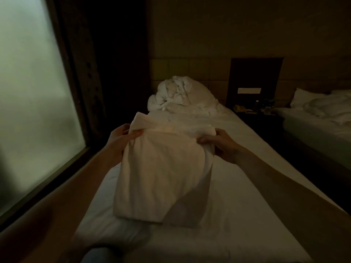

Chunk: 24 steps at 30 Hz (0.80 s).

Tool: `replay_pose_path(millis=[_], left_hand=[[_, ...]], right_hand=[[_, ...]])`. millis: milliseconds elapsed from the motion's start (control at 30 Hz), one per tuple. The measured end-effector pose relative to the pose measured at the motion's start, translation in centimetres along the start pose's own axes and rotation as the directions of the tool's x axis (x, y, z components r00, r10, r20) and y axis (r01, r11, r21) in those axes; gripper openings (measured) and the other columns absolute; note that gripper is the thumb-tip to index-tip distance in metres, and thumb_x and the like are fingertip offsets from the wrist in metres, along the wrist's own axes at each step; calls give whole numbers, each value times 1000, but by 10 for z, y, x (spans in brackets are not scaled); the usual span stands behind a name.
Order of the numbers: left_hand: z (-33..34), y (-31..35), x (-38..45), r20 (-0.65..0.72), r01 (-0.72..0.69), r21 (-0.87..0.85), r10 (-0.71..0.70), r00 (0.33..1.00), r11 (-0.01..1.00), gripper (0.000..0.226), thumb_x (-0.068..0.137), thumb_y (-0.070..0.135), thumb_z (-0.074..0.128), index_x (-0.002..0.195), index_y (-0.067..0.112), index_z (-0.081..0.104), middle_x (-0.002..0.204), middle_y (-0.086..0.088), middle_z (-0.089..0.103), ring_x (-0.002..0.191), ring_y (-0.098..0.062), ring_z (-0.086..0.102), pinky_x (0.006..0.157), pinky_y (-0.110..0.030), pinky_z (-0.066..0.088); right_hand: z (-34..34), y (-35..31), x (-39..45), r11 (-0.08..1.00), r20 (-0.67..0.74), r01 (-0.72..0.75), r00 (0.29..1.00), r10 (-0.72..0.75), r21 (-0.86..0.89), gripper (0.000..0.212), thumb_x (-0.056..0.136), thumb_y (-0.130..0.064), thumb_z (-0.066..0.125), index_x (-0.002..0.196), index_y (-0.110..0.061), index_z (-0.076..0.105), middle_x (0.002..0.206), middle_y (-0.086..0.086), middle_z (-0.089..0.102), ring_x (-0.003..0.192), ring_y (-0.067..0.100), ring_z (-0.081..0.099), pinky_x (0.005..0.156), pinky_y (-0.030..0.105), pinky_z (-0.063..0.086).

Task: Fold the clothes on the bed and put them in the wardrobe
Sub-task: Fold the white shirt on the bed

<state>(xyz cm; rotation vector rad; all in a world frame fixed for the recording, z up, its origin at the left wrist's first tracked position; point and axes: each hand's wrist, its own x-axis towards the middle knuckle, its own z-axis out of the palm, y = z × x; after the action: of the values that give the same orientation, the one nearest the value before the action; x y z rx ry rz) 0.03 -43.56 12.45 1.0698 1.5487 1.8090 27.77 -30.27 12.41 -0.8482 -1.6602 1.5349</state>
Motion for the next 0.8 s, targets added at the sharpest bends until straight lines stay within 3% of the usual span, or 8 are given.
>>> replay_pose_path(millis=[200, 300, 400, 500, 633, 733, 800], left_hand=[[-46, -56, 39, -26, 224, 87, -222, 975, 971, 25, 80, 16, 77, 101, 14, 65, 106, -9, 65, 96, -26, 65, 70, -33, 53], [-53, -94, 70, -9, 315, 100, -315, 949, 944, 31, 81, 12, 75, 108, 9, 61, 112, -14, 63, 98, -29, 64, 75, -40, 55], [-49, -128, 102, -55, 361, 133, -357, 932, 923, 34, 84, 6, 71, 115, 7, 57, 112, -16, 61, 97, -31, 62, 84, -44, 54], [-40, -165, 135, -94, 369, 240, -357, 929, 898, 33, 85, 7, 68, 116, 12, 58, 114, -18, 60, 105, -38, 59, 93, -52, 51], [-27, -203, 165, -104, 344, 390, -330, 938, 854, 39, 88, 10, 61, 126, 15, 56, 114, -14, 60, 97, -29, 59, 78, -38, 51], [-23, -224, 179, -81, 299, 514, -302, 950, 804, 39, 89, 10, 58, 127, 18, 55, 104, -11, 65, 81, -24, 62, 71, -36, 54], [-23, -234, 189, -56, 254, 615, -280, 958, 747, 42, 90, 10, 56, 131, 20, 52, 114, -10, 64, 84, -19, 61, 65, -30, 51]], right_hand=[[47, 51, 65, 984, 28, -168, 985, 170, -65, 44, 73, -7, 81, 114, -15, 67, 108, 6, 71, 100, 23, 67, 72, 37, 56], [57, 80, 102, 971, -26, -233, 973, 231, -61, 62, 75, -3, 80, 131, -12, 55, 119, 7, 65, 103, 26, 64, 69, 38, 55], [61, 105, 139, 961, -108, -248, 966, 235, -126, 77, 79, -2, 75, 146, -14, 37, 140, 7, 46, 120, 31, 52, 83, 42, 54], [64, 133, 175, 941, -176, -256, 960, 220, -222, 76, 78, -3, 74, 144, -13, 38, 145, 11, 41, 127, 31, 47, 101, 46, 47], [67, 164, 211, 919, -240, -275, 948, 210, -282, 64, 82, -7, 69, 137, -17, 40, 141, 9, 44, 124, 26, 47, 98, 36, 45], [63, 187, 226, 883, -204, -284, 954, 221, -372, 70, 84, -5, 62, 145, -20, 32, 148, 8, 38, 131, 27, 41, 95, 28, 37], [60, 200, 233, 864, -165, -293, 955, 245, -409, 74, 84, -4, 59, 149, -20, 27, 152, 9, 35, 134, 26, 39, 94, 26, 35]])
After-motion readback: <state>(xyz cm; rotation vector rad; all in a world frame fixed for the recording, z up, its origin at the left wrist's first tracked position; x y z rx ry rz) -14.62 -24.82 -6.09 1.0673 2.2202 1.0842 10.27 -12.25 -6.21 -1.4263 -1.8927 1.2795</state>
